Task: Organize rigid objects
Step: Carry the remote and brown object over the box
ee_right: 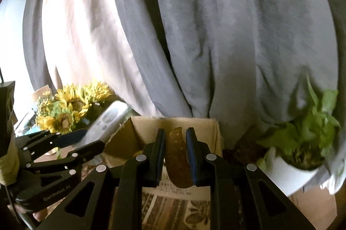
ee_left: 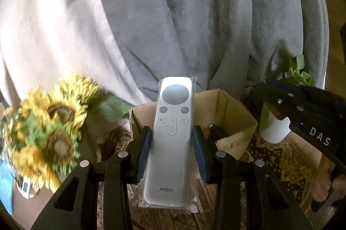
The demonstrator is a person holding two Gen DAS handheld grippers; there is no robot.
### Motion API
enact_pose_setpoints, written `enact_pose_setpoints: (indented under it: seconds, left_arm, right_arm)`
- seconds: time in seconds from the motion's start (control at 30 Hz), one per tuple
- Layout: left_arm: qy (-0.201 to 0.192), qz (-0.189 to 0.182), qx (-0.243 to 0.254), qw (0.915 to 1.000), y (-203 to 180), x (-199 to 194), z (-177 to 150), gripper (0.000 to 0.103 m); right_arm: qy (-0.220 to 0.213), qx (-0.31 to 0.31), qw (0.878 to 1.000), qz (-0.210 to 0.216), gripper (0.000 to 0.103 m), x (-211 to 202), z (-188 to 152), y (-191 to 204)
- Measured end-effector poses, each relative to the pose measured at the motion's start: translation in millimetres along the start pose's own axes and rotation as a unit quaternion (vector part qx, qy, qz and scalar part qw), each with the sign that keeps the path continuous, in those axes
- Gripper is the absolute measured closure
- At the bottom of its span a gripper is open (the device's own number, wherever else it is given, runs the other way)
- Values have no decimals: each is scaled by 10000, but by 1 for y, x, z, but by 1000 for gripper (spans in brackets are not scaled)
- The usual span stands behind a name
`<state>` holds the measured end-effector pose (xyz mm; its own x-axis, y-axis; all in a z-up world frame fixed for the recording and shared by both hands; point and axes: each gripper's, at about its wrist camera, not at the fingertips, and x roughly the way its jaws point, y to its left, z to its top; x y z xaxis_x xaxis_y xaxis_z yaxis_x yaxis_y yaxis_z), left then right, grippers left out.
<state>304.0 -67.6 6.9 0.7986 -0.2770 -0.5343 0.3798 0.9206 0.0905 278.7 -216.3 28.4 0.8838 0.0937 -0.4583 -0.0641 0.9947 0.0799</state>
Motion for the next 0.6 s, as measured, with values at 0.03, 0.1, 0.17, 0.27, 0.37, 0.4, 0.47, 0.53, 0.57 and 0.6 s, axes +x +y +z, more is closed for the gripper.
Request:
enact_pose_setpoints:
  seconds: [0.03, 0.1, 0.17, 0.27, 0.37, 0.4, 0.47, 0.53, 0.57, 0.6]
  left_arm:
    - [32, -60, 47, 10000, 1, 5, 5, 64]
    - [97, -162, 99, 9998, 4, 13, 12, 64]
    - [171, -240, 198, 9994, 5, 23, 19, 64]
    - [300, -298, 331, 9986, 8, 38, 28, 64]
    - [435, -354, 422, 9975, 10, 53, 34, 64]
    - [474, -385, 459, 9971, 11, 58, 36, 64]
    - [556, -451, 567, 9958, 11, 67, 40, 64]
    - [658, -500, 739, 9938, 8, 78, 43, 64]
    - [704, -500, 816, 9929, 8, 83, 44, 64]
    - [743, -490, 894, 9920, 6, 88, 44, 64]
  right_arm:
    - [2, -39, 10000, 16, 82, 4, 4, 0]
    - [2, -132, 9999, 44, 82, 10, 11, 1]
    - [24, -219, 9997, 78, 82, 19, 18, 3]
    - [70, -342, 9993, 137, 82, 31, 25, 5]
    - [177, -397, 9988, 244, 82, 48, 30, 4]
    - [204, -411, 9986, 260, 82, 52, 32, 4]
    - [278, -432, 9982, 314, 82, 64, 33, 3]
    - [342, -446, 9978, 352, 82, 73, 34, 2]
    - [384, -462, 9975, 361, 82, 77, 33, 1]
    - [435, -464, 9973, 360, 82, 82, 33, 0]
